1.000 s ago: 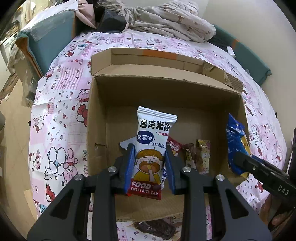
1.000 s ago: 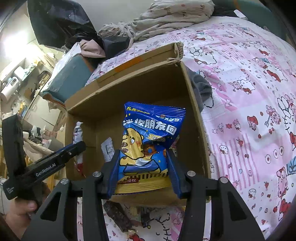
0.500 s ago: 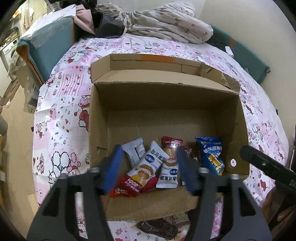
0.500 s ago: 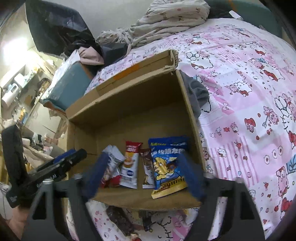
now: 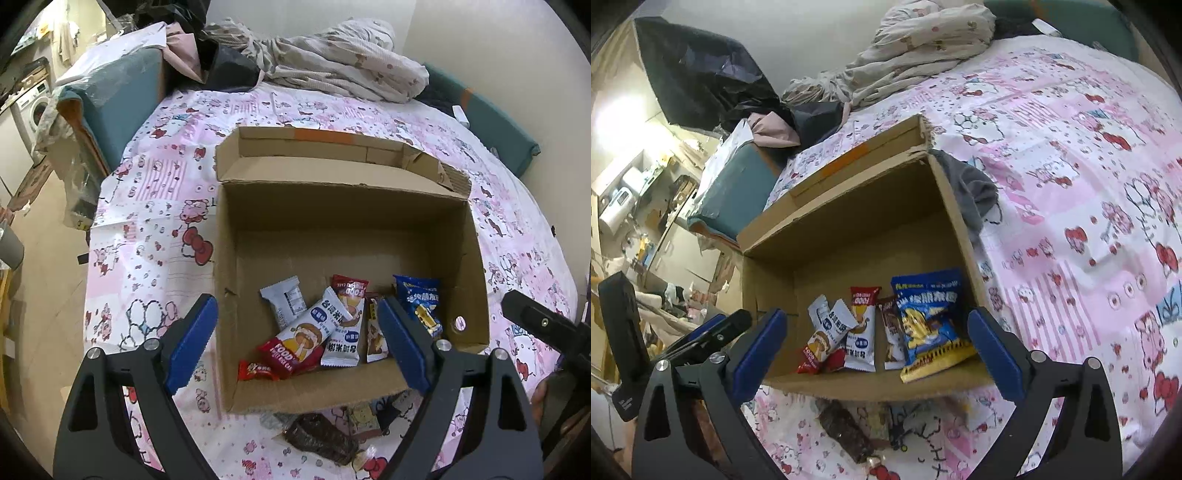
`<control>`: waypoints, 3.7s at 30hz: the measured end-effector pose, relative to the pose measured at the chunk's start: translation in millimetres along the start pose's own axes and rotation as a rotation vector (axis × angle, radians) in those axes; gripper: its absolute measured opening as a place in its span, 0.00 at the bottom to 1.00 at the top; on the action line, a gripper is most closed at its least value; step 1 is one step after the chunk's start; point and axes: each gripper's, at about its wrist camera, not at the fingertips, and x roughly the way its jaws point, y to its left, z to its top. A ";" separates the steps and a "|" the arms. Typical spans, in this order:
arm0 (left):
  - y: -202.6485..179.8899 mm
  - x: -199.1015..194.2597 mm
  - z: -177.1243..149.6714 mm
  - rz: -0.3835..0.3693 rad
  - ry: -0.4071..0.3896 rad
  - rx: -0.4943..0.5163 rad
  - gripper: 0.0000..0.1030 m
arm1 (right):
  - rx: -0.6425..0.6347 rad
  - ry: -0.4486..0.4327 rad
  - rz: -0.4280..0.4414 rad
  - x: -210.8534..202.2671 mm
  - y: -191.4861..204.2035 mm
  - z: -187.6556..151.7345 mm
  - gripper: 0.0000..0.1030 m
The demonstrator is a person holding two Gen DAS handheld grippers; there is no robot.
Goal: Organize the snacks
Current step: 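Open both grippers to release the two snacks into the box, then withdraw both grippers from the box toward the remaining snacks, then grasp the dark brown snack bag with the left gripper while the right grasps a white-and-blue packet, then lift the dark brown bag and white-and-blue packet and carry them toward the box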
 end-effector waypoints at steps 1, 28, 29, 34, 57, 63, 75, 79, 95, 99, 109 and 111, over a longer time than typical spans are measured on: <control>0.3 -2.3 -1.1 0.000 0.002 0.007 0.83 | 0.003 0.000 -0.002 -3.1 -0.8 -1.5 0.97; 28.3 27.6 -124.9 0.118 0.249 -0.491 0.83 | 0.328 0.108 0.007 -26.8 -55.0 -53.9 0.97; 19.3 38.4 -129.0 0.120 0.262 -0.489 0.84 | 0.328 0.105 0.008 -27.2 -55.3 -53.2 0.97; 1.0 84.9 -143.7 0.202 0.357 -0.523 0.84 | 0.355 0.106 0.010 -28.2 -65.4 -52.0 0.97; -39.8 85.9 -162.6 0.072 0.468 0.070 0.65 | 0.424 0.159 0.031 -12.8 -73.4 -53.0 0.97; -62.1 105.1 -163.4 0.137 0.429 0.060 0.74 | 0.402 0.196 0.000 -6.7 -72.9 -59.9 0.97; -45.9 104.1 -152.2 0.100 0.428 -0.020 0.42 | 0.410 0.455 0.001 67.0 -59.5 -84.3 0.56; -33.8 99.5 -153.1 0.070 0.430 -0.052 0.41 | 0.379 0.470 -0.057 95.6 -52.9 -89.9 0.48; 7.3 11.0 -139.4 -0.016 0.380 -0.087 0.09 | 0.232 0.412 -0.056 54.7 -25.6 -84.7 0.18; 14.0 -16.6 -135.4 -0.022 0.340 -0.083 0.07 | 0.172 0.379 0.002 27.6 -11.7 -80.2 0.18; 6.5 19.5 -144.1 -0.035 0.418 -0.115 0.17 | 0.209 0.371 0.017 21.6 -23.0 -87.1 0.18; -0.1 35.9 -150.4 0.000 0.476 -0.100 0.38 | 0.211 0.363 0.023 19.0 -23.2 -85.3 0.18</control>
